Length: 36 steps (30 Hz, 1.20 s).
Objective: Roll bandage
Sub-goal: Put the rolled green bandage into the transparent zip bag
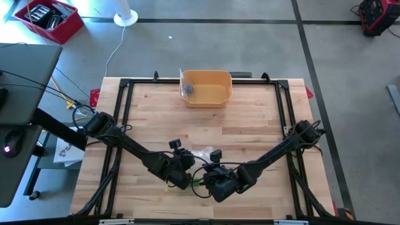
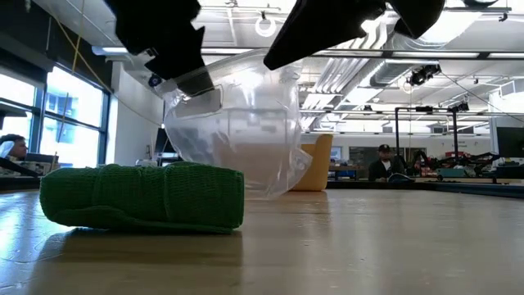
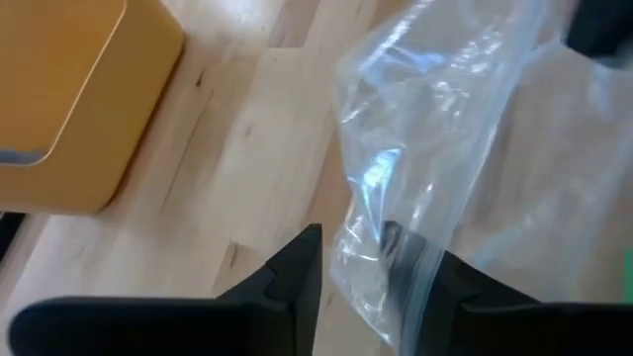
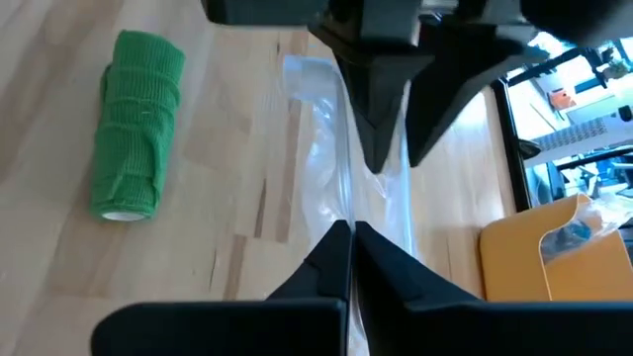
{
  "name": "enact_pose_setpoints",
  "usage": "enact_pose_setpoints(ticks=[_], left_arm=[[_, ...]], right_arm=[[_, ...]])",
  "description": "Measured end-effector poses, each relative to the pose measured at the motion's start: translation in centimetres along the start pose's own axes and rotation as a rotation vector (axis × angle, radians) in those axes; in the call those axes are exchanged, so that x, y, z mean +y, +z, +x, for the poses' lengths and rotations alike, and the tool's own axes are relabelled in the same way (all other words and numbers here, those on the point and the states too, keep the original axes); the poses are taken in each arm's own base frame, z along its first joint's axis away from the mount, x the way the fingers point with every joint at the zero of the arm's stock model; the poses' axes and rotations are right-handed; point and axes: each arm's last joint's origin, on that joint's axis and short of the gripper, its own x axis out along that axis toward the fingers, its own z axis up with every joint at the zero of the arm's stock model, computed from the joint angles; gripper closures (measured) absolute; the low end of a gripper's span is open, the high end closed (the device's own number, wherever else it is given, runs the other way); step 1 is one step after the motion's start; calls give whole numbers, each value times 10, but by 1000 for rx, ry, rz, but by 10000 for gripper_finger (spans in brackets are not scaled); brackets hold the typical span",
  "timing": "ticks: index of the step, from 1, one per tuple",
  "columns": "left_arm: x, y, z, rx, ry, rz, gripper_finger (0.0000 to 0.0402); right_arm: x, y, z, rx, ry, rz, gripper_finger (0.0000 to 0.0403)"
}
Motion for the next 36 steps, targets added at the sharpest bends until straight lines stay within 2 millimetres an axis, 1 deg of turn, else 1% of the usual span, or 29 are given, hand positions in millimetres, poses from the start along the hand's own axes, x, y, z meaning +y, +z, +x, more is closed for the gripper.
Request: enact_pose_setpoints(ticks=[5, 8, 10, 12, 15, 18, 20, 23, 26, 30, 32, 34, 36], left_arm=[[-8, -2, -7, -28, -30, 62, 331], [-8, -4, -8, -19, -21, 61, 371], [-2, -7, -7, 13, 12, 68, 393], [6, -12, -5, 66, 72, 84, 395], [21, -21, -4, 167, 170, 101, 399], [32, -29, -6, 246, 251, 112, 400], [35, -30, -7, 264, 272, 107, 400], [33, -30, -7, 258, 263, 87, 401], [30, -33, -8, 270, 241, 50, 401], [23, -46, -8, 322, 209, -2, 401], [21, -56, -9, 331, 216, -17, 401], [20, -67, -8, 336, 237, -34, 401], [18, -76, -7, 339, 244, -62, 401]], right_arm=[[0, 1, 1, -10, 22, 24, 402], [-3, 5, 4, -38, 36, 60, 399], [-5, 9, 5, -62, 53, 62, 386], [-6, 12, 4, -92, 73, 76, 363], [-6, 18, 3, -144, 128, 121, 315], [-2, 23, 1, -190, 269, 181, 256], [1, 25, 6, -201, 381, 225, 217], [12, 19, 24, -157, 463, 250, 166], [23, 9, 47, -102, 452, 256, 143], [29, -3, 75, -27, 439, 297, 140], [34, -10, 87, 10, 473, 306, 141], [36, -14, 96, 27, 522, 316, 151], [37, -15, 100, 28, 565, 344, 175]])
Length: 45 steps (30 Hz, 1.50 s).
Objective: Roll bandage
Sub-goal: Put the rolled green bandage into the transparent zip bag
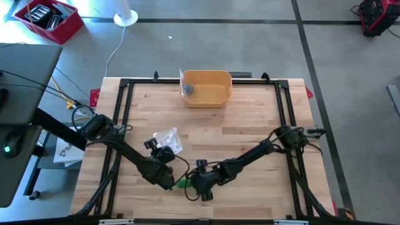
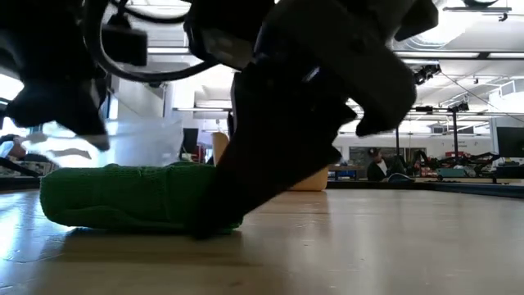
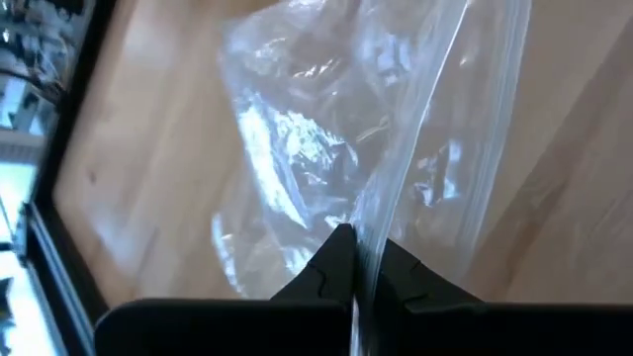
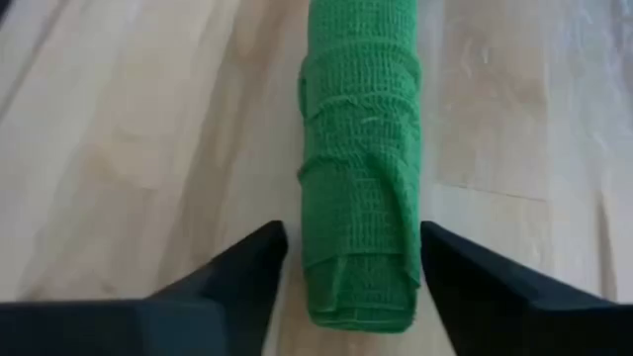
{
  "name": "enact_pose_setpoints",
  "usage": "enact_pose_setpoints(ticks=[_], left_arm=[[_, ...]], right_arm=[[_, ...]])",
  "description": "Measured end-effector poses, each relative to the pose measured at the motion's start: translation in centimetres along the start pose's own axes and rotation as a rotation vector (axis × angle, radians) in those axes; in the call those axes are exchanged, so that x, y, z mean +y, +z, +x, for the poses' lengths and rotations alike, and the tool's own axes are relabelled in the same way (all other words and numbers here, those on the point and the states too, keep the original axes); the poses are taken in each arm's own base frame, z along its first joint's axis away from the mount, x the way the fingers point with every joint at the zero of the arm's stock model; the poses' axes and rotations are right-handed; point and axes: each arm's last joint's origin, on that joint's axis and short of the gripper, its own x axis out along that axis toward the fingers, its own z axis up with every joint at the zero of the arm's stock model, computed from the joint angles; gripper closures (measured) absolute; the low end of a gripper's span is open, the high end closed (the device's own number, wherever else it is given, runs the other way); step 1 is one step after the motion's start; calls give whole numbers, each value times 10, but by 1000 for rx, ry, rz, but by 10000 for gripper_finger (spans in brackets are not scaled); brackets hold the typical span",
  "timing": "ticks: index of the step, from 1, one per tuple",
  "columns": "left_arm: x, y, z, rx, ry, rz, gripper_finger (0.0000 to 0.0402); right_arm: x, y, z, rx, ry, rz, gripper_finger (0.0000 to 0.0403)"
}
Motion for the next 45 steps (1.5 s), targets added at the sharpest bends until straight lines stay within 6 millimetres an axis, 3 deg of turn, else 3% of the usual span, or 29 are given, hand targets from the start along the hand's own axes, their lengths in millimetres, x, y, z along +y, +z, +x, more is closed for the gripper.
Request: enact_pose_setpoints(ticks=[5, 7, 8, 13, 16, 24, 37, 45], left_arm=[[-10, -12, 5, -30, -58, -32, 401], [-15, -13, 5, -51, -96, -55, 401], [-18, -13, 6, -64, -120, -62, 401], [-34, -6, 8, -149, -263, -98, 401], [-40, 5, 8, -206, -328, -137, 401], [-45, 21, 5, -286, -411, -219, 401], [-39, 30, -20, -424, -496, -211, 401], [-38, 35, -19, -439, -511, -265, 401]], right_arm=[[0, 3, -6, -9, -9, -20, 307], [3, 8, -20, -15, -32, -34, 367], [6, 11, -29, -23, -56, -38, 379], [13, 16, -74, -28, -248, 38, 365], [10, 19, -89, -49, -307, 81, 380], [10, 14, -86, -15, -316, 113, 382], [2, 8, -86, 46, -359, 186, 382], [-10, 5, -86, 67, -393, 401, 380]])
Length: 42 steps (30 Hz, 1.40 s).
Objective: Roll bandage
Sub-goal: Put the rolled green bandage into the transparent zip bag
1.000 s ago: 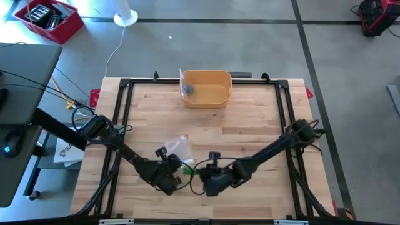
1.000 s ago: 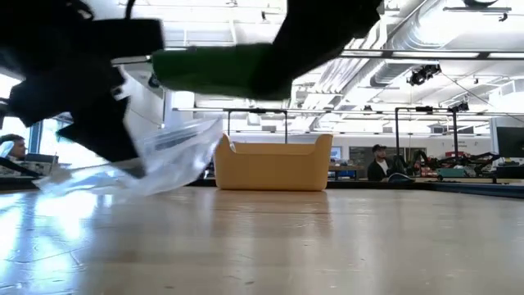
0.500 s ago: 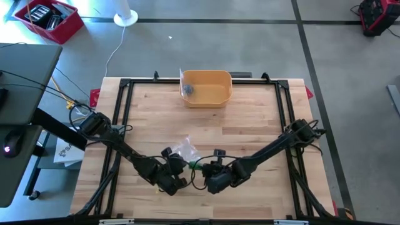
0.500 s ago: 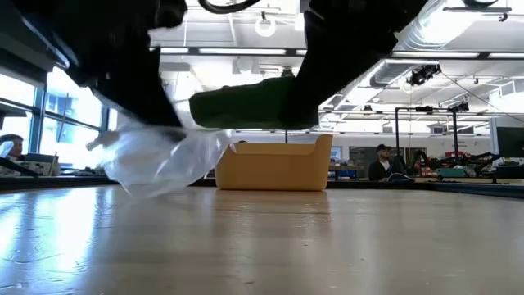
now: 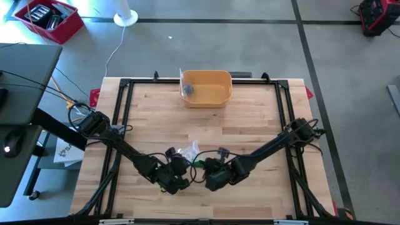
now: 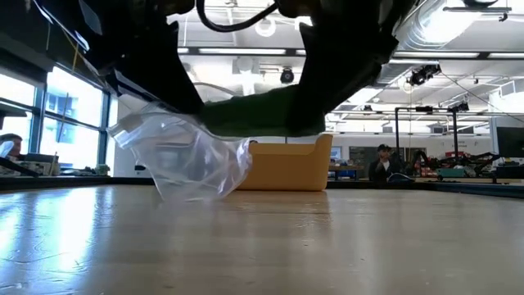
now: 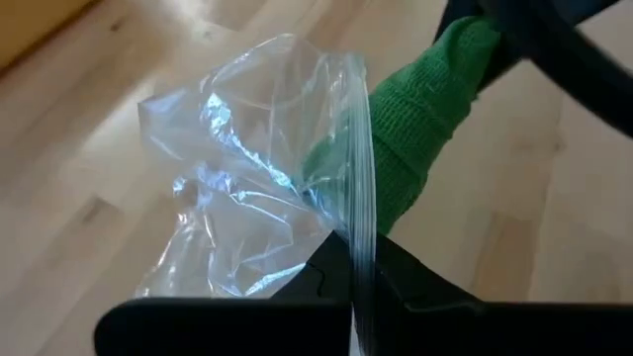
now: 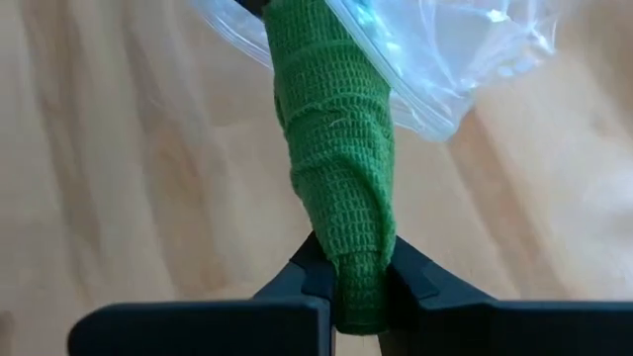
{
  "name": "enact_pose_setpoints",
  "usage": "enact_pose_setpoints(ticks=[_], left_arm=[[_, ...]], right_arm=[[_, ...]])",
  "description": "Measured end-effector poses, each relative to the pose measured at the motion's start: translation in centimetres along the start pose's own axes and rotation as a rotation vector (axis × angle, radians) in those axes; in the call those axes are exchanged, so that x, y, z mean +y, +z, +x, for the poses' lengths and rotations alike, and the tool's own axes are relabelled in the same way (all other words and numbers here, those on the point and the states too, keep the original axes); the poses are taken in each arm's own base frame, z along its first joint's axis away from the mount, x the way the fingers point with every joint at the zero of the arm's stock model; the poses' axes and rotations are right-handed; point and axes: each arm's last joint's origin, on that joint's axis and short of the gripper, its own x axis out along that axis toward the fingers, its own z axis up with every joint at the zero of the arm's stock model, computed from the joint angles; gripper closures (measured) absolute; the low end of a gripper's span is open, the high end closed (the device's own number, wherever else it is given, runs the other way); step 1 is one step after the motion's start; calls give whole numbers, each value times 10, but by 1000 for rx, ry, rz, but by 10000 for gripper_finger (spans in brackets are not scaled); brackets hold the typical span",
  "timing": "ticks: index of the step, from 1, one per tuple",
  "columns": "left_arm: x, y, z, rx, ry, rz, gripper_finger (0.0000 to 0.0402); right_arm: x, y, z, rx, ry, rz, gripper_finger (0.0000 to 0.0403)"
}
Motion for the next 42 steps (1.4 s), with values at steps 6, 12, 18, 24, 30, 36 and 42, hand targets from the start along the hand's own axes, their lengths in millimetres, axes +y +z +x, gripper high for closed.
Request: enact_pose_setpoints(ticks=[6, 12, 18, 24, 30, 36, 42], left_arm=[[2, 3, 4, 2, -11, -19, 401], [3, 10, 6, -33, -4, -60, 401], [3, 14, 8, -36, -17, -80, 401], [3, 18, 11, -37, -40, -66, 401], [-3, 24, 11, -64, -127, -20, 401], [-6, 26, 10, -74, -173, 0, 401], [-3, 24, 0, -40, -153, -48, 401]], right_arm=[[0, 5, -1, -13, 42, 83, 379], [-14, 4, -13, 38, -42, 261, 378], [-14, 2, -14, 43, -52, 248, 378], [-1, 7, -16, 10, 89, 154, 378], [-6, 19, -11, -53, 102, 244, 377], [-8, 29, -9, -98, 134, 190, 376], [-7, 31, -9, -130, 135, 141, 337]])
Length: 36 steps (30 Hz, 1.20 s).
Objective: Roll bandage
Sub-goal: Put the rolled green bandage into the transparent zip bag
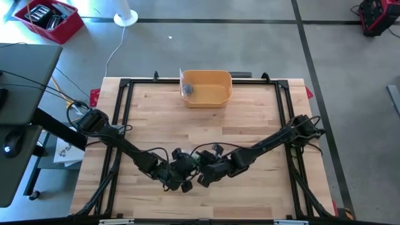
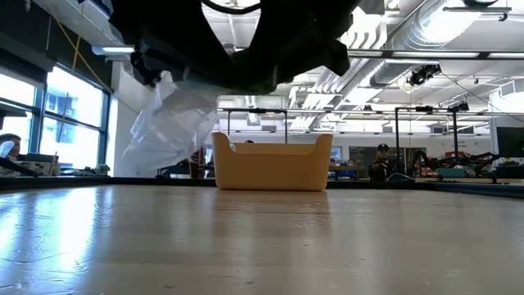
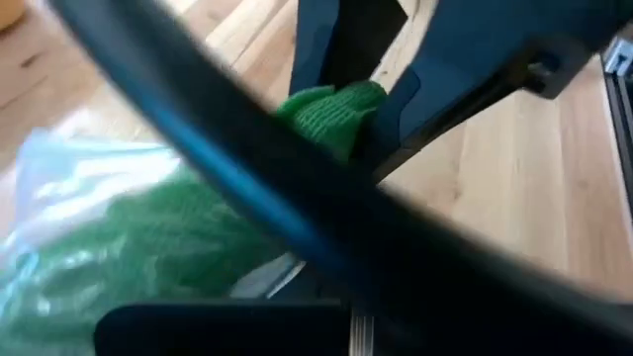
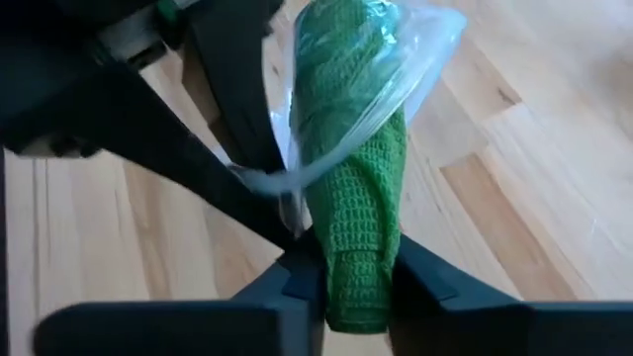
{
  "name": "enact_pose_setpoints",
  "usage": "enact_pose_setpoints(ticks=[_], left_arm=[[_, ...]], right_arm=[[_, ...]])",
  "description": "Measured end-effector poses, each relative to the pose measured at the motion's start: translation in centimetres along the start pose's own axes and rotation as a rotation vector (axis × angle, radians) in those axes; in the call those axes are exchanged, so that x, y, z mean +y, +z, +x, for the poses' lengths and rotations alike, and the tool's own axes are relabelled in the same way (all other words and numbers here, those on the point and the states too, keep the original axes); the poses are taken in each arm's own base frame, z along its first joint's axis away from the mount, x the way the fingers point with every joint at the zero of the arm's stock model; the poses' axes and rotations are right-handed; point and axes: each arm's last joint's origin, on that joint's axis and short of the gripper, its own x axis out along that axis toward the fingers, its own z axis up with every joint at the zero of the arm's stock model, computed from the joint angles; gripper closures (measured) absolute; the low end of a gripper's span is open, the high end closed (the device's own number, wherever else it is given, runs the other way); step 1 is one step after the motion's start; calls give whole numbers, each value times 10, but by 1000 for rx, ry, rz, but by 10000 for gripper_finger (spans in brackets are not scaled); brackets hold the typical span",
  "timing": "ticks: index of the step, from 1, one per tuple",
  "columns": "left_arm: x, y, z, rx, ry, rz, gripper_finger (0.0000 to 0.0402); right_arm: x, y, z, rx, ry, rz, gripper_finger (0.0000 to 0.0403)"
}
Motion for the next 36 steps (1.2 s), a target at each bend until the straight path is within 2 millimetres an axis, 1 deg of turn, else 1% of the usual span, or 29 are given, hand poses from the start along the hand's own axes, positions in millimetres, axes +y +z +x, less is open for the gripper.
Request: enact_pose_setpoints(ticks=[6, 8, 10, 13, 18, 20, 26, 28, 31, 36], left_arm=[[-2, 1, -20, 15, -9, -78, 401], [-1, -1, -25, 27, 3, -89, 401], [-1, -1, -30, 28, 9, -107, 401], [-1, 0, -37, 23, 3, -118, 401], [-3, 4, -50, -1, -18, -127, 401], [-4, 6, -55, -10, -36, -135, 401], [-12, 15, -70, -69, -134, -147, 401], [-15, 17, -71, -82, -161, -148, 401], [-14, 17, -70, -64, -165, -152, 401], [-5, 15, -62, -44, -124, -180, 401]], right_arm=[[4, 4, -1, -48, 27, -29, 260], [9, 6, -2, -84, 58, -50, 240], [14, 8, -4, -118, 88, -62, 227], [19, 11, -12, -166, 112, -71, 223], [26, 15, -38, -276, 74, -77, 222], [29, 15, -46, -304, 67, -97, 222], [40, 17, -53, -364, 149, -138, 222], [41, 17, -55, -382, 147, -154, 222], [46, 14, -62, -441, 86, -199, 222], [54, 8, -96, -502, 60, -287, 222]])
